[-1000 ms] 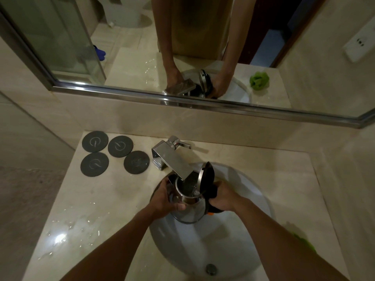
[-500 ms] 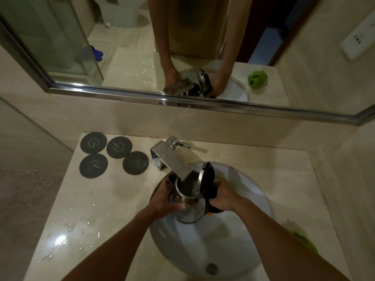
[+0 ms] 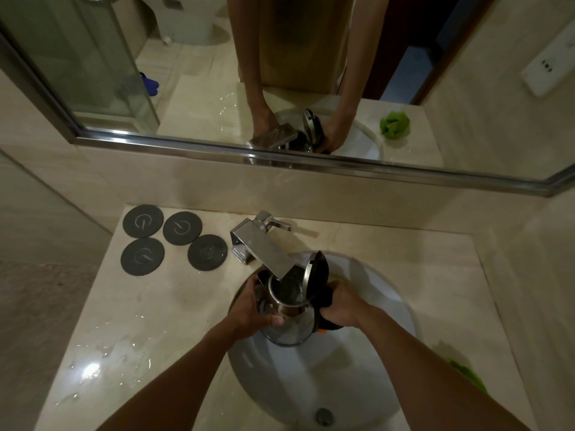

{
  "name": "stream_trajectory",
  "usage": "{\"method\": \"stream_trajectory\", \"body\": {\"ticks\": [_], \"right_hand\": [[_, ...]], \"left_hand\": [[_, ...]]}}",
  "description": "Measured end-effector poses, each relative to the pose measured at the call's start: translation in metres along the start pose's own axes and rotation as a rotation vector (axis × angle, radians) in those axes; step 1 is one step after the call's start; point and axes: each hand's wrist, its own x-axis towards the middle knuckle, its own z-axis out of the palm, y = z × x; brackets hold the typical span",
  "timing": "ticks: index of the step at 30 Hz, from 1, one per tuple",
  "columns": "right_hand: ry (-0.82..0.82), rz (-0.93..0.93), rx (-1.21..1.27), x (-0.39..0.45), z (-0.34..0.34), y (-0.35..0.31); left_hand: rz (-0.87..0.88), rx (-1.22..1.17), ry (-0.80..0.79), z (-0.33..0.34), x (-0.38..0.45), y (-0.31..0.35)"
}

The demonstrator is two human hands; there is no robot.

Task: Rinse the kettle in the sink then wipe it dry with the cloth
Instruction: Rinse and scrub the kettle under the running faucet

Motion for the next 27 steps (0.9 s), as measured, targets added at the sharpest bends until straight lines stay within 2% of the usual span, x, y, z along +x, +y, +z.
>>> {"method": "stream_trajectory", "body": {"ticks": [27], "right_hand": [[-0.005,0.011,0.054,0.0057,0.0023,0.0050]], "left_hand": [[0.012,0.020,0.003,0.0004,0.0026,-0.0024]]}}
